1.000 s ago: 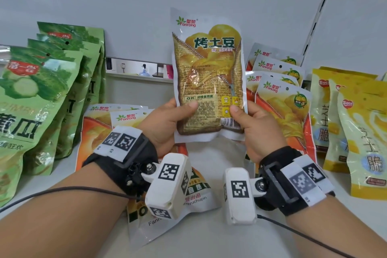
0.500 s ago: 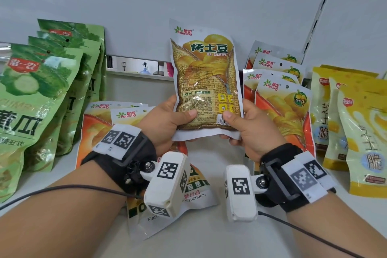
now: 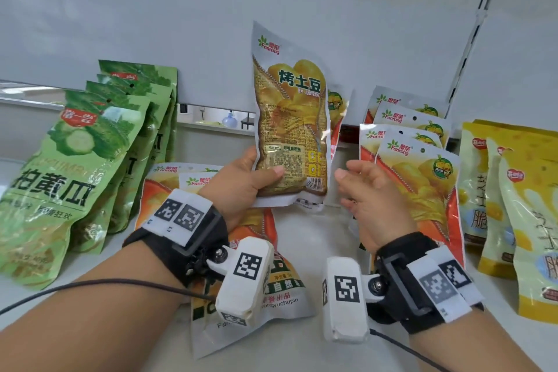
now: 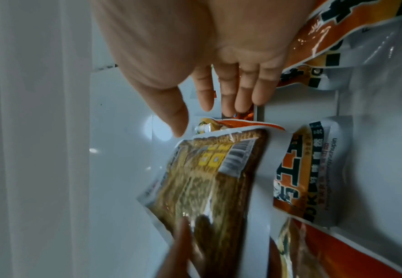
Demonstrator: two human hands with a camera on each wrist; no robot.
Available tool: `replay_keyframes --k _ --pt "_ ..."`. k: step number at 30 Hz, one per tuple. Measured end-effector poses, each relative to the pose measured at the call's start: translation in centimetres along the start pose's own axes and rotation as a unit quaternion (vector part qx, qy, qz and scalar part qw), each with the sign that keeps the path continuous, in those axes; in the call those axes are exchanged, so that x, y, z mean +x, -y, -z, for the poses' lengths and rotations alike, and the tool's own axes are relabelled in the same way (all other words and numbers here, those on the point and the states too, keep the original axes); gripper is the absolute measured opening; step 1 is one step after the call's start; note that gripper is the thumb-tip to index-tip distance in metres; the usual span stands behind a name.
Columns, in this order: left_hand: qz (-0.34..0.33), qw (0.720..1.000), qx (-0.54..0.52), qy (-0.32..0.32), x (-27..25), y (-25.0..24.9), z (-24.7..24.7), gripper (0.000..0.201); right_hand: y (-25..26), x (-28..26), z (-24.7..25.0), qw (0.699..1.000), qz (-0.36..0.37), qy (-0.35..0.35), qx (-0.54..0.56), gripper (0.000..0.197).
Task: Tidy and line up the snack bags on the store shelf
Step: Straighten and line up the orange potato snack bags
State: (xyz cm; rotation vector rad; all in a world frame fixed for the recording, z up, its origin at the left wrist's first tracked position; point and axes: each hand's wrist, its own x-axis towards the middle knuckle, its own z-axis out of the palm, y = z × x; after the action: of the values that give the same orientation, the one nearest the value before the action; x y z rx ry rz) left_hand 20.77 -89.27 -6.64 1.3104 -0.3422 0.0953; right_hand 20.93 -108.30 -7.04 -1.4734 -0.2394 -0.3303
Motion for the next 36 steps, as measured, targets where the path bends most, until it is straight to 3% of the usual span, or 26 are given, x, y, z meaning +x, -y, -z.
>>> replay_keyframes --k 3,5,8,11,13,17,20,23,28,33,36 --pt "0.025 0.994 0.077 0.08 -1.1 -0.6 -0.4 0.043 -0.1 -1.0 -1.2 0.993 -0.05 0.099 0.031 0.058" --pt "0.059 0.988 0.117 0.077 -2.0 -1.1 -0.7 0.053 -0.4 -1.4 -1.8 0.99 -0.057 0.122 0.03 0.067" --pt "0.049 0.989 0.137 0.022 -2.9 -1.7 -1.3 0.056 0.0 -1.5 -2.1 0.997 -0.01 0.071 -0.017 0.032" --pt "0.011 0.984 0.159 -0.082 -3.5 -2.2 -1.3 0.03 0.5 -1.3 -1.9 0.997 -0.022 0.059 0.038 0.033" --pt "0.014 0.975 0.188 -0.118 -4.1 -2.4 -0.6 0.021 0.7 -1.3 -1.9 0.991 -0.052 0.073 0.099 0.039" --pt "0.056 0.961 0.221 -0.155 -5.4 -2.9 0.6 0.07 1.0 -1.9 -2.5 0.966 -0.147 0.151 0.15 0.033" --pt "0.059 0.96 0.215 -0.172 -6.6 -3.4 1.6 0.064 0.7 -2.5 -3.5 0.96 -0.164 0.191 0.121 0.021" --pt "0.05 0.953 0.209 -0.216 -8.2 -3.9 2.8 0.061 0.2 -2.8 -4.3 0.978 -0.122 0.171 0.011 0.016" --pt "0.063 0.925 0.202 -0.316 -9.6 -4.0 5.2 0.063 0.0 -0.8 -4.6 0.984 -0.114 0.1 -0.095 0.041" --pt "0.106 0.886 0.329 -0.308 -9.4 -3.8 5.9 0.07 0.6 3.0 -4.4 0.983 -0.116 0.019 -0.141 0.05" --pt "0.101 0.874 0.38 -0.287 -8.8 -4.4 5.6 0.067 0.3 5.0 -4.3 0.976 -0.138 -0.016 -0.167 0.068"
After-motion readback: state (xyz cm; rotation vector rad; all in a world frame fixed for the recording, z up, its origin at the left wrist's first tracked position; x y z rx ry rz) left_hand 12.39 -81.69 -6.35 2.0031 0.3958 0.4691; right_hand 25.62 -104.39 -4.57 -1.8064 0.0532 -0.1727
